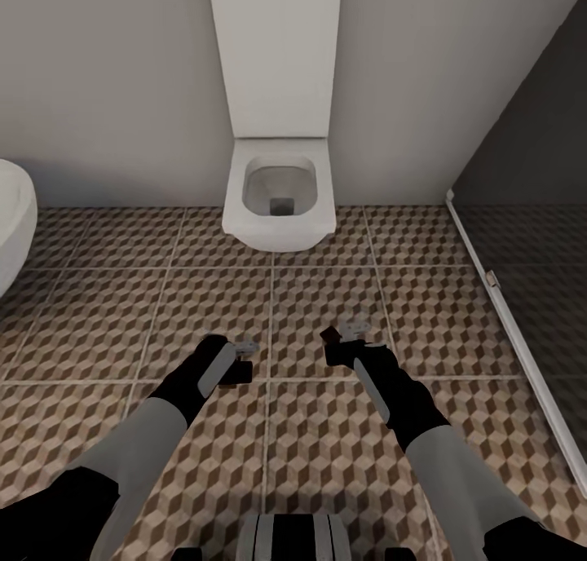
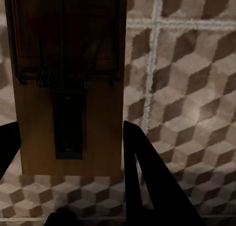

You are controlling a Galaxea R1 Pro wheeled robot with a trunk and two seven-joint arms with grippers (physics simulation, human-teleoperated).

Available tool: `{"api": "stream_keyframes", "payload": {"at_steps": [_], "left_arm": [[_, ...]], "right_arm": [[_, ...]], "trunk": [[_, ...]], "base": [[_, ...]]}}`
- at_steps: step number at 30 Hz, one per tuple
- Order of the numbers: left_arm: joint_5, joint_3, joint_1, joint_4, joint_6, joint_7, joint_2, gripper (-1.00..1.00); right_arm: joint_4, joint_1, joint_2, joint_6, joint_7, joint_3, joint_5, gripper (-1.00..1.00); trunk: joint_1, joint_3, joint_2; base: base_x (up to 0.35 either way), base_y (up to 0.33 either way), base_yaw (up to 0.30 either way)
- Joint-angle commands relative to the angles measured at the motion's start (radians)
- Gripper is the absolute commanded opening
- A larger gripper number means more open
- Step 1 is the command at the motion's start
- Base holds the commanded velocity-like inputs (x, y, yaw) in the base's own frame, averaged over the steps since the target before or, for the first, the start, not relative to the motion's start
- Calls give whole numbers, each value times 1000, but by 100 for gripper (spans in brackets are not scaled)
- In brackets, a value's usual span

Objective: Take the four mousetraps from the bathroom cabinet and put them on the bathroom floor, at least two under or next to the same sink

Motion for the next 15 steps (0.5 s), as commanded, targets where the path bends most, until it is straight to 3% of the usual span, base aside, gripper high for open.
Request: {"api": "stream_keyframes", "payload": {"at_steps": [1, 6, 15], "left_arm": [[8, -3, -1, -1, 3, 8, 1, -100], [8, -3, -1, -1, 3, 8, 1, -100], [8, -3, -1, -2, 3, 8, 1, -100]], "right_arm": [[-1, 0, 0, 4, -4, 1, -7, -100], [-1, 0, 0, 4, -4, 1, -7, -100], [-1, 0, 0, 4, -4, 1, -7, -100]], "trunk": [[4, -5, -8], [23, -29, -43], [23, -44, -43]], "base": [[0, 0, 0], [0, 0, 0], [0, 0, 0]]}}
